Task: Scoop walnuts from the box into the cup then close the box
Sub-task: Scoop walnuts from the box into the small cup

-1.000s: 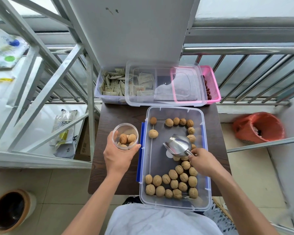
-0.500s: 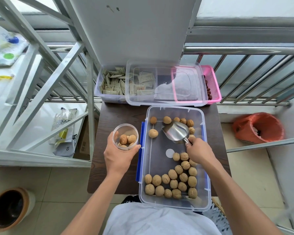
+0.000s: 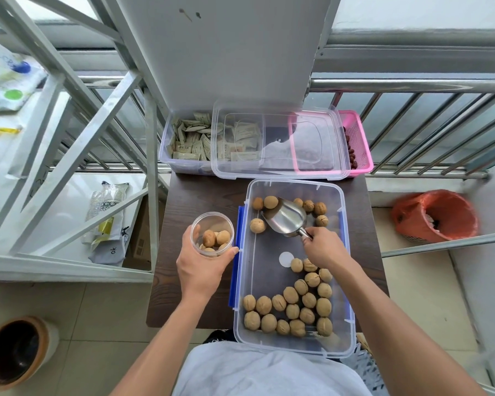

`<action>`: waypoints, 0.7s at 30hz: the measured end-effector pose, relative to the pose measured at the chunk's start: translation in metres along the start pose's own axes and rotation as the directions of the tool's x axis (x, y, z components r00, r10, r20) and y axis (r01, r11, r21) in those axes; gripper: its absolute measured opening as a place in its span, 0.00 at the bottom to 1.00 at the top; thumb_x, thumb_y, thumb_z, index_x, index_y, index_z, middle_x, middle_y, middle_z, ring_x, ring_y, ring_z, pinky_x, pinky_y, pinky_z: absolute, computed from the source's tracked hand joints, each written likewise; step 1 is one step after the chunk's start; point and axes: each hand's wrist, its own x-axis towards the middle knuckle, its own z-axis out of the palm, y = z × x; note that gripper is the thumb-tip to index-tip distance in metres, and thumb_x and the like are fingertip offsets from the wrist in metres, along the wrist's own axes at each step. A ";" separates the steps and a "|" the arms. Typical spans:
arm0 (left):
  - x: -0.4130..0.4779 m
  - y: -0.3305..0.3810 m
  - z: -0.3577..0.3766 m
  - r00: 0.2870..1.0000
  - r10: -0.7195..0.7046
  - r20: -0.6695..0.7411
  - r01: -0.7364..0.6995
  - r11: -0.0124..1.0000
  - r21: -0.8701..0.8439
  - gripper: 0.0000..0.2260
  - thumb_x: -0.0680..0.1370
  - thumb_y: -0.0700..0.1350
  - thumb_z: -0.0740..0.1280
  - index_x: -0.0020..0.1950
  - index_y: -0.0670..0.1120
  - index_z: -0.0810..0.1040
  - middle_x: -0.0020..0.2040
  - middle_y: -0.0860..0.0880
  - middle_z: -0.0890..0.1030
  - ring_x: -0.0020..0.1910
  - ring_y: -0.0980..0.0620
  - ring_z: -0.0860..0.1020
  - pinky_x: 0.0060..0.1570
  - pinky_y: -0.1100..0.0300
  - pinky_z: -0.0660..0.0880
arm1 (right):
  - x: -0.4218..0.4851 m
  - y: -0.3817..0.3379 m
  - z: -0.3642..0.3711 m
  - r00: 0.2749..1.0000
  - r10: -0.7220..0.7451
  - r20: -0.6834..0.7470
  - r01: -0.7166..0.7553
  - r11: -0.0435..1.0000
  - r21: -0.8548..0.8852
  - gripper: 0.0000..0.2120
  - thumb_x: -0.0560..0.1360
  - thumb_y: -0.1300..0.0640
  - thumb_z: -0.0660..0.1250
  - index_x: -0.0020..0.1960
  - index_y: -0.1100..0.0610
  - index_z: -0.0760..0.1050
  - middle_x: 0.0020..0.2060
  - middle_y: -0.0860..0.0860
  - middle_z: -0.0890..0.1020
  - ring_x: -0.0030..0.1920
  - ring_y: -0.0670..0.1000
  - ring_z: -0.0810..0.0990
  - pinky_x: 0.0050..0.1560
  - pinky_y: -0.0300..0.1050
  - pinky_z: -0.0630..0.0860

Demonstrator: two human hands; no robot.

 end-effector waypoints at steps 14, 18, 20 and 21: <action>0.007 0.003 -0.008 0.999 -0.013 -0.044 0.013 1.000 0.006 0.40 0.63 0.49 0.86 0.71 0.52 0.73 0.54 0.68 0.74 0.59 0.59 0.77 0.53 0.76 0.67 | 0.013 -0.006 0.043 0.987 0.106 0.118 -0.113 0.992 0.057 0.14 0.83 0.52 0.56 0.58 0.61 0.72 0.52 0.59 0.81 0.50 0.59 0.78 0.46 0.48 0.70; 0.006 0.005 -0.011 0.999 -0.015 -0.046 0.015 1.000 0.009 0.41 0.63 0.49 0.86 0.73 0.51 0.73 0.57 0.63 0.75 0.60 0.59 0.76 0.52 0.79 0.65 | 0.011 0.002 0.042 0.993 0.074 0.091 -0.090 0.979 0.182 0.11 0.82 0.51 0.58 0.49 0.58 0.72 0.41 0.53 0.79 0.44 0.56 0.77 0.43 0.51 0.72; 0.004 0.006 -0.011 0.999 -0.018 -0.040 0.019 1.000 0.009 0.41 0.63 0.48 0.86 0.73 0.51 0.73 0.58 0.62 0.75 0.60 0.59 0.76 0.52 0.79 0.65 | 0.007 0.005 0.041 0.995 0.043 0.086 -0.063 0.967 0.245 0.10 0.82 0.52 0.58 0.45 0.56 0.70 0.37 0.50 0.76 0.38 0.52 0.75 0.39 0.49 0.70; 0.004 0.007 -0.010 0.999 -0.019 -0.037 0.019 1.000 0.009 0.41 0.63 0.48 0.86 0.74 0.51 0.72 0.58 0.62 0.75 0.60 0.59 0.76 0.52 0.78 0.66 | 0.005 0.007 0.040 0.996 0.024 0.085 -0.047 0.958 0.284 0.11 0.82 0.52 0.58 0.43 0.55 0.68 0.35 0.49 0.75 0.36 0.50 0.72 0.37 0.49 0.68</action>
